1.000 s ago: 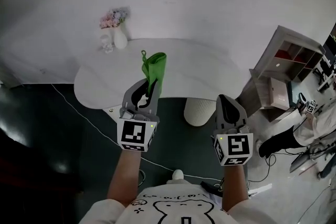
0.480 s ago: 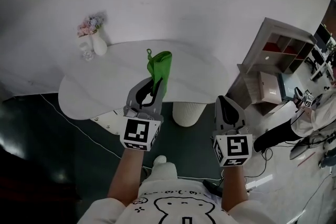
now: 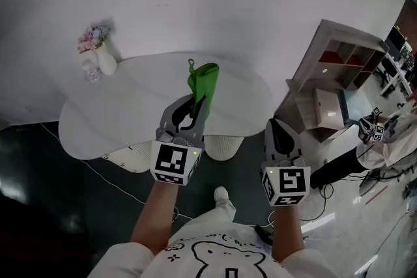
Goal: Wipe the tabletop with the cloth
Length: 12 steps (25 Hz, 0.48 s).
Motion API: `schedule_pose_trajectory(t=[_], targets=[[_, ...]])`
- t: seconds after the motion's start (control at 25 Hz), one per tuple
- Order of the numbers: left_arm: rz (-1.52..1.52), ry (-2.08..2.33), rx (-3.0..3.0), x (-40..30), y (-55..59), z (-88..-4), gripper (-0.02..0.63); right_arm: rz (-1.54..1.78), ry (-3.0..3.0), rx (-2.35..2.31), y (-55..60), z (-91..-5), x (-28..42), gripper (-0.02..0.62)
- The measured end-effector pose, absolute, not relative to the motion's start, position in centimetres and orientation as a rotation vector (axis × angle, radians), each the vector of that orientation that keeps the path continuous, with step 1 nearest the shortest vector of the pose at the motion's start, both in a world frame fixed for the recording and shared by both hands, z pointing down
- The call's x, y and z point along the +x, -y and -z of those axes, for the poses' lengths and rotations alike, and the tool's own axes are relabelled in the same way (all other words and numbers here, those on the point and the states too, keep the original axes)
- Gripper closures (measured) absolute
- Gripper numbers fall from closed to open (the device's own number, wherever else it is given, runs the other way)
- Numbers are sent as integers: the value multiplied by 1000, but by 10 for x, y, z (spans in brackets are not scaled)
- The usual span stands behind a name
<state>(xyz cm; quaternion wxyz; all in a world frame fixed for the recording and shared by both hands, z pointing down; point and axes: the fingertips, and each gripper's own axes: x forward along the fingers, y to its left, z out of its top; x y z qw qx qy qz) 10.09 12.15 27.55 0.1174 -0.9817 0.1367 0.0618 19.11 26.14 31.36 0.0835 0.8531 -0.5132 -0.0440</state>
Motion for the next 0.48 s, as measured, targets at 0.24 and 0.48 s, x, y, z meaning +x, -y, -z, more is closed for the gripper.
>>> schedule_pose_trajectory(t=[0.24, 0.48], targets=[[-146, -389, -2958, 167, -113, -301, 552, 60, 1535, 2498, -247, -334, 245, 597], [-109, -353, -3045, 237, -107, -318, 552, 10, 1512, 2477, -236, -340, 308, 597]])
